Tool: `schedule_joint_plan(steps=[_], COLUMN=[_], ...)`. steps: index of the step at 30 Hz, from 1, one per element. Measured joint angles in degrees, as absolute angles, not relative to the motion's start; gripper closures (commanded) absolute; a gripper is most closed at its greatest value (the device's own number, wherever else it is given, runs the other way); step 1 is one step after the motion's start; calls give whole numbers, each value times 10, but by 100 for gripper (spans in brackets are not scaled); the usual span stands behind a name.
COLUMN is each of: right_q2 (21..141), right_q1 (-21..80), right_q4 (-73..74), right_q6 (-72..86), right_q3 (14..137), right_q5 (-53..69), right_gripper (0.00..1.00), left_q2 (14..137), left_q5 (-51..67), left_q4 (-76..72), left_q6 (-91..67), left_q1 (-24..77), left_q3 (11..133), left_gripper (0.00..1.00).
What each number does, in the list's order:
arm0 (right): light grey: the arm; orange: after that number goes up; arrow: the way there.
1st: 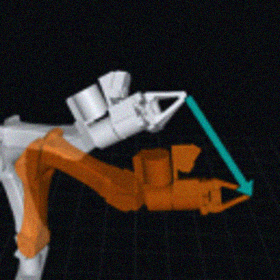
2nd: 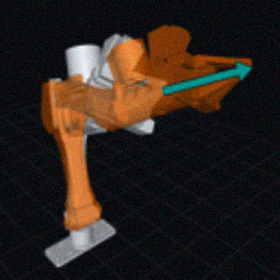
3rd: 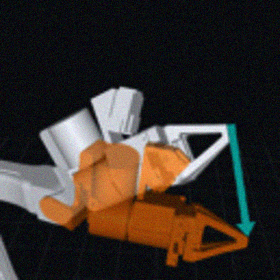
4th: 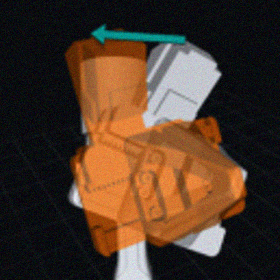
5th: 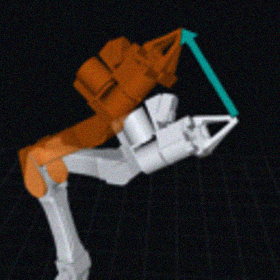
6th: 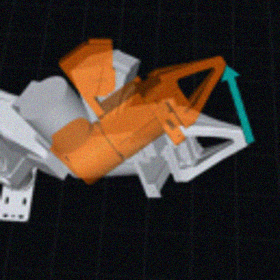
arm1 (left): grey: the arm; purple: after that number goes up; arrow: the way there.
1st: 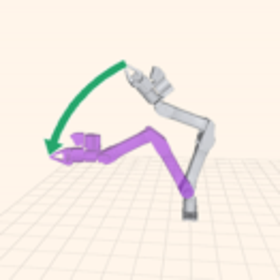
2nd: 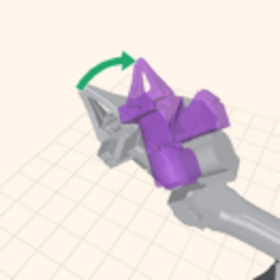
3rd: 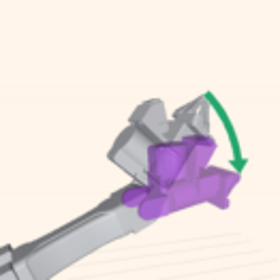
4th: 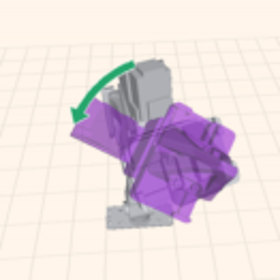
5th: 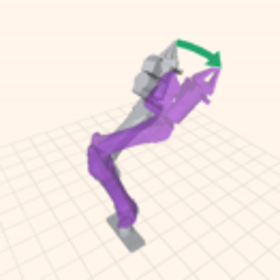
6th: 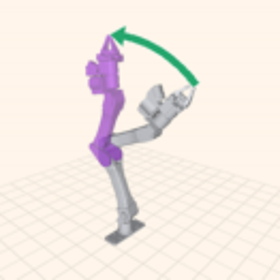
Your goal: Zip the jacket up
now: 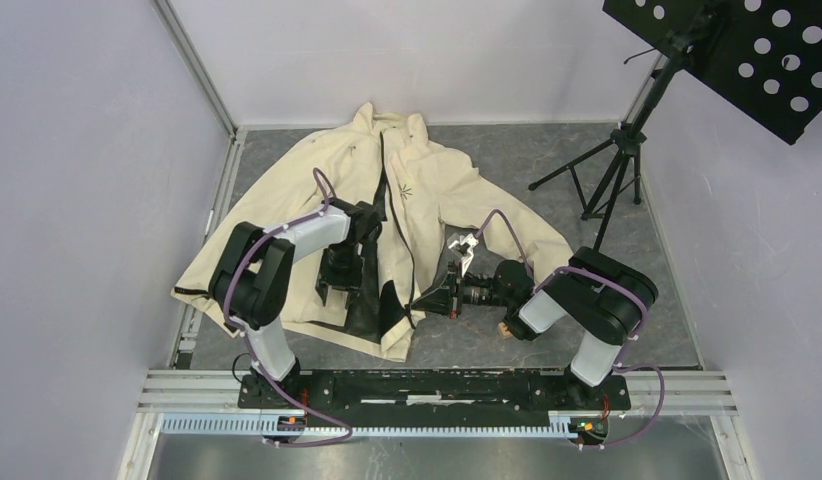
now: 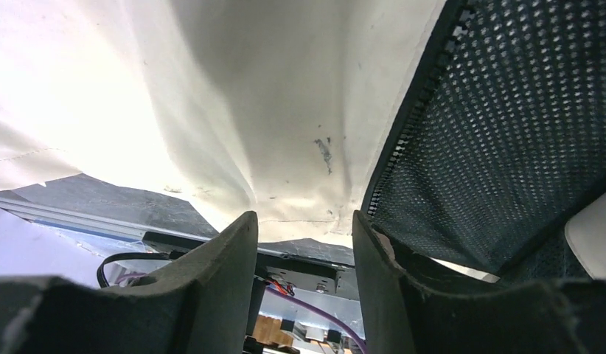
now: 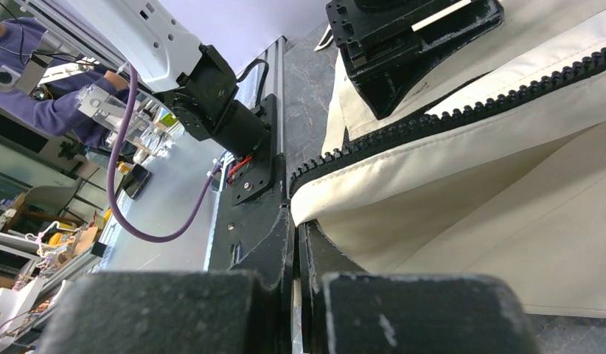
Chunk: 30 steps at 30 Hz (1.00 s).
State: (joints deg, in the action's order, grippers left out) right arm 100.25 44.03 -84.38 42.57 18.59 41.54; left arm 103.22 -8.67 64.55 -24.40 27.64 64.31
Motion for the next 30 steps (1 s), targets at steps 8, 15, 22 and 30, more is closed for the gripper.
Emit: schedule_joint_plan(steps=[8,15,22,30], right_q2=[1002,1002,1002,1003], right_q1=[441,441,441,441], right_q4=[-844,-844,-844,-844], right_q6=[428,428,429,435], right_q3=[186,186,186,186], right_q5=[415,416,416,416], right_gripper=[100,100,100,100], left_q2=[1025,1044,1045,1050], left_q5=[-85,-72,-56,-33], left_q4=[640,621,615,616], left_q6=[-244,-244,-243,-241], left_q1=[276,276,260,240], left_q3=[642,635,630,618], left_gripper=[37,34,45,62])
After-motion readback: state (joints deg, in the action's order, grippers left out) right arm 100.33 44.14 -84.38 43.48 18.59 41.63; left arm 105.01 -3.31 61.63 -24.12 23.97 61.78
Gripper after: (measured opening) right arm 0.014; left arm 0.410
